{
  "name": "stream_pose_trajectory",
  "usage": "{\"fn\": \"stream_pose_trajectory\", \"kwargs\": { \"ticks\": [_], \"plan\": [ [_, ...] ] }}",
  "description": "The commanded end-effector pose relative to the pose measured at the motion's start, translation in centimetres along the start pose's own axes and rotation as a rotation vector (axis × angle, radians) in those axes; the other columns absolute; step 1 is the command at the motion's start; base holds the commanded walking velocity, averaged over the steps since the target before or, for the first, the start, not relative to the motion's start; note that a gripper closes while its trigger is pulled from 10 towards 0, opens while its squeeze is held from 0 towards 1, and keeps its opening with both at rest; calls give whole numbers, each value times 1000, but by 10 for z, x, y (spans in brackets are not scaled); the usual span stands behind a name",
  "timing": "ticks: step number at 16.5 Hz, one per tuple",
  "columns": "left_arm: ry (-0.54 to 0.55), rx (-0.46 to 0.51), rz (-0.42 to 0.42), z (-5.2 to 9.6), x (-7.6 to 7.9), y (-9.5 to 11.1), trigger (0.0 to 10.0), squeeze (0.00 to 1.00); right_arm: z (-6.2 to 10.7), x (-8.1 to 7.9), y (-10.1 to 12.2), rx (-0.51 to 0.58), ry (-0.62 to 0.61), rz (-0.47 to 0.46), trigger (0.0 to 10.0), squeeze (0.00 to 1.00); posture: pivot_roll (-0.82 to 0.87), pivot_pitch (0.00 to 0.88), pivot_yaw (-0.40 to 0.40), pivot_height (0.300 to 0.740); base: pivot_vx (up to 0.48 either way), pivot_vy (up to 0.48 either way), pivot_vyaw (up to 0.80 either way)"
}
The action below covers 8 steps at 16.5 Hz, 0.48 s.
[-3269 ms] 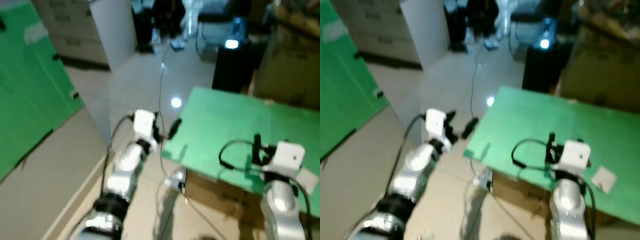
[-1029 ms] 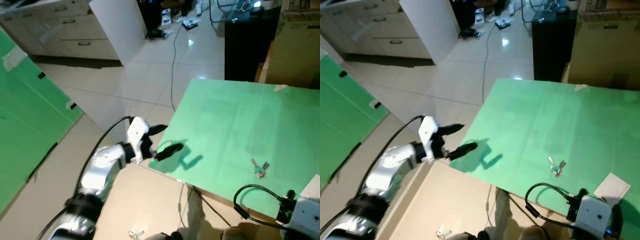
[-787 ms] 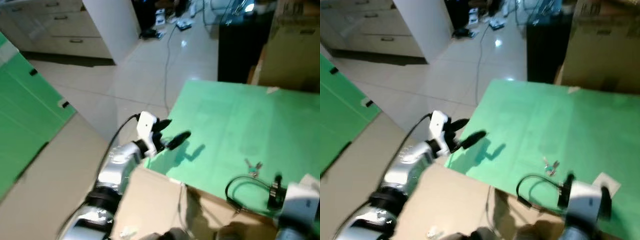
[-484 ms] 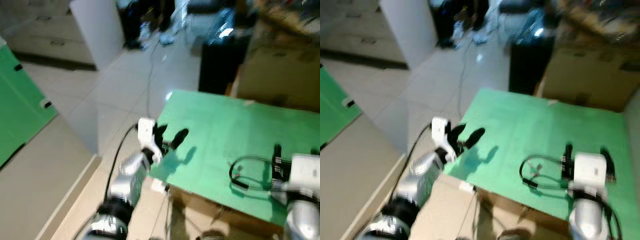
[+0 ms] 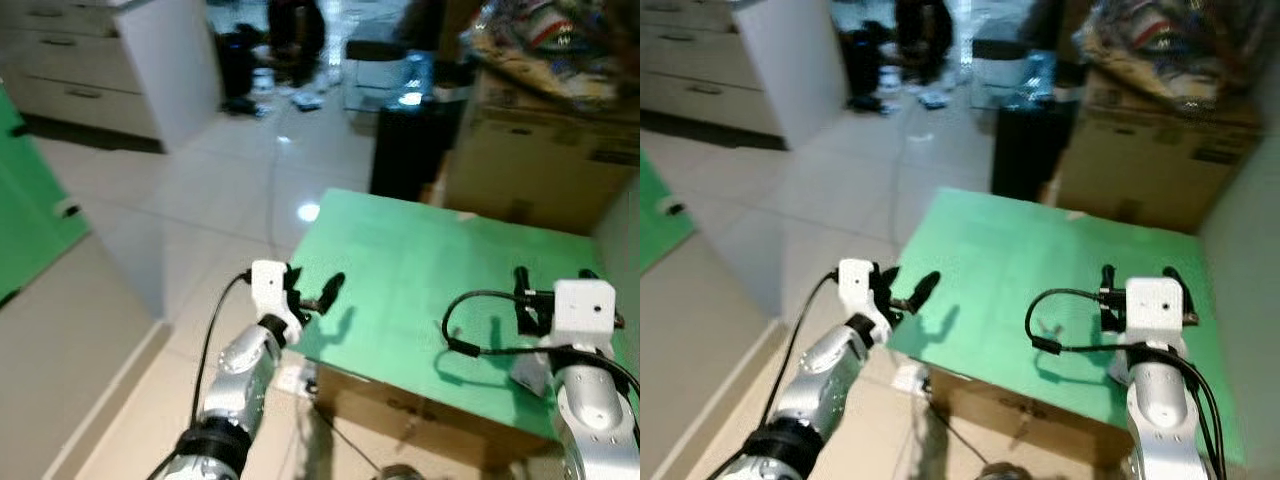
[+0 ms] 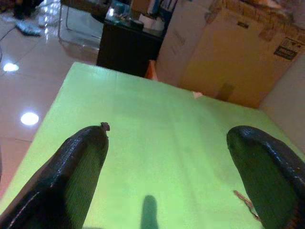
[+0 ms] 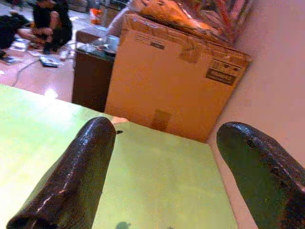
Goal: Hang keys on a hook
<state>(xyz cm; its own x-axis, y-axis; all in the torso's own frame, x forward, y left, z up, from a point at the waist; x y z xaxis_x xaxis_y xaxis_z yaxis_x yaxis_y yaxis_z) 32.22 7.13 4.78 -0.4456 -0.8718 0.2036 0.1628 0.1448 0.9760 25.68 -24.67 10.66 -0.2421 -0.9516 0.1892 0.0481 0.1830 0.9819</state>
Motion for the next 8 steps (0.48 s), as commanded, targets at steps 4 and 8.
{"fn": "stream_pose_trajectory", "kwargs": {
  "ticks": [4, 8],
  "plan": [
    [51, -6, -83, -9, -13, 13, 10000, 0, -7, -22, -11, -25, 63, -44, 10000, 0, -194, 0, 35, 740, 0, 0, -773],
    [62, -22, -14, -12, -7, 8, 10000, 0, -9, -29, -14, -23, 71, -38, 10000, 0, -191, 0, 53, 740, 0, 0, -772]
  ]
}}
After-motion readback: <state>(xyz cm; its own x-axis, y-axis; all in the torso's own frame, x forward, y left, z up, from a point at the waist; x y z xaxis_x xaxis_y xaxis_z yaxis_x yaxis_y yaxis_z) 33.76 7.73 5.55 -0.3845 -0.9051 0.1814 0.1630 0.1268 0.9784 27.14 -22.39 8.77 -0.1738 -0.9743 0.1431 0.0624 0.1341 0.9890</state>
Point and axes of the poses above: a point about 5 cm out from each wrist's last joint towards the gripper, its own z axis pointing back from the gripper into the wrist, its own y axis along the axis of the wrist's last joint, x = y × z, the point moved 3 cm from there along -z, pointing out of the wrist towards the gripper, and after that the axes turned 7 degrees about -z, right-handed, at the moved point
